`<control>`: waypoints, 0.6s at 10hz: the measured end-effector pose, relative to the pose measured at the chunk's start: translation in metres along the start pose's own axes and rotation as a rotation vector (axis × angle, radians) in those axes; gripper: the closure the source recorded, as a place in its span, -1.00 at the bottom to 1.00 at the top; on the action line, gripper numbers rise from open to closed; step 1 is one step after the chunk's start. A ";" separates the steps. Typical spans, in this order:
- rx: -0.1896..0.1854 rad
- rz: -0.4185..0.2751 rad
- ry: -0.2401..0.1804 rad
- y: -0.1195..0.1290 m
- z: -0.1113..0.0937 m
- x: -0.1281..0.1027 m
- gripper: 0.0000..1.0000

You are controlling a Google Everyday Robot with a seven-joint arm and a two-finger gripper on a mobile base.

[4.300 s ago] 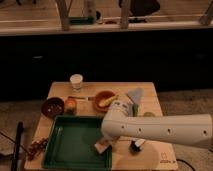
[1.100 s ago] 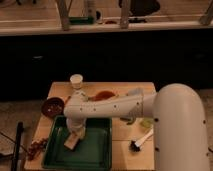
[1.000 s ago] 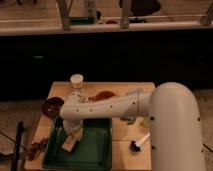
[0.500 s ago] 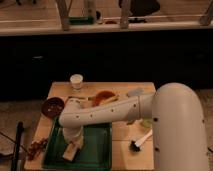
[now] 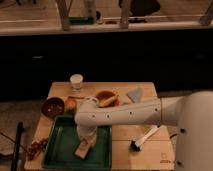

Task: Wipe tray with eraser

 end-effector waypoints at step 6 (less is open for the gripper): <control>0.037 -0.014 0.061 -0.044 -0.007 0.037 1.00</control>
